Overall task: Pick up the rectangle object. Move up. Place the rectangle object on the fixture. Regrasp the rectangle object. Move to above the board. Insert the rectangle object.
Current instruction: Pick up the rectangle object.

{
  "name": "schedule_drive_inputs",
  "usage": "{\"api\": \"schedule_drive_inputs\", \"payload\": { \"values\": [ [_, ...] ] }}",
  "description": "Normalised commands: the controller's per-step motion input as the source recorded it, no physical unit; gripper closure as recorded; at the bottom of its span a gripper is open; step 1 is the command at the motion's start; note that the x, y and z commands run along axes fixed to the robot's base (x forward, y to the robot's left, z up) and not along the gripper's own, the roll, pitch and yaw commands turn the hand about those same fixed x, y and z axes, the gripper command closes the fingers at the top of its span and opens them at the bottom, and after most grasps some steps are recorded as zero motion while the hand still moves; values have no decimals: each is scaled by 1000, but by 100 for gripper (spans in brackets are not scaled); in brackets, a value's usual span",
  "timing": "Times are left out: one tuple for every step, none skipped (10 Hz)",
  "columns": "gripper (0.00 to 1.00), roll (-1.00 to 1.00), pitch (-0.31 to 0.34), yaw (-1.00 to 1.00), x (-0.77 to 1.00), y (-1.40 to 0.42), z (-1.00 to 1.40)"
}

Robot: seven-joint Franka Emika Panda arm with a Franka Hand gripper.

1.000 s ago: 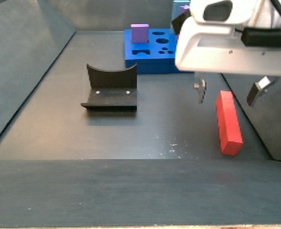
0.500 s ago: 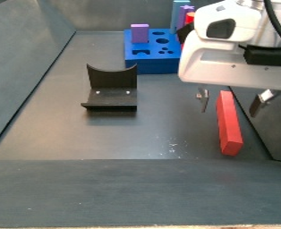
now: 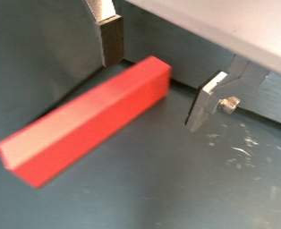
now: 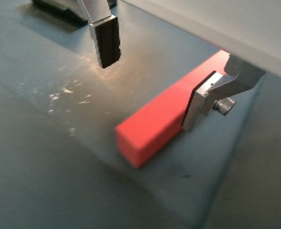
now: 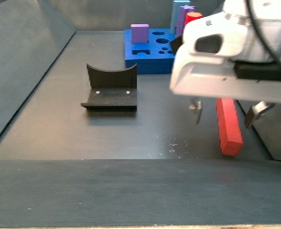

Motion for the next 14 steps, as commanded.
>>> {"api": "schedule_drive_inputs", "payload": {
  "values": [
    [0,-21,-23,0,366,134,-1000],
    [0,-81,-91,-97,111,0,-954],
    [0,-200,-274,-117,-329,0,-511],
    [0,-234,-314,-54,-426,0,-389],
    [0,-234,-270,-77,-340,0,-437],
    [0,-230,-201,-106,-266,0,-337],
    [0,-153,-120,-89,-60,0,-229],
    [0,-79,-77,0,0,3,-80],
    [0,0,0,0,0,0,0],
    [100,0,0,0,0,0,0],
    [100,0,0,0,0,0,0],
    [100,0,0,0,0,0,0],
    [100,0,0,0,0,0,0],
    [100,0,0,0,0,0,0]
  ]
}}
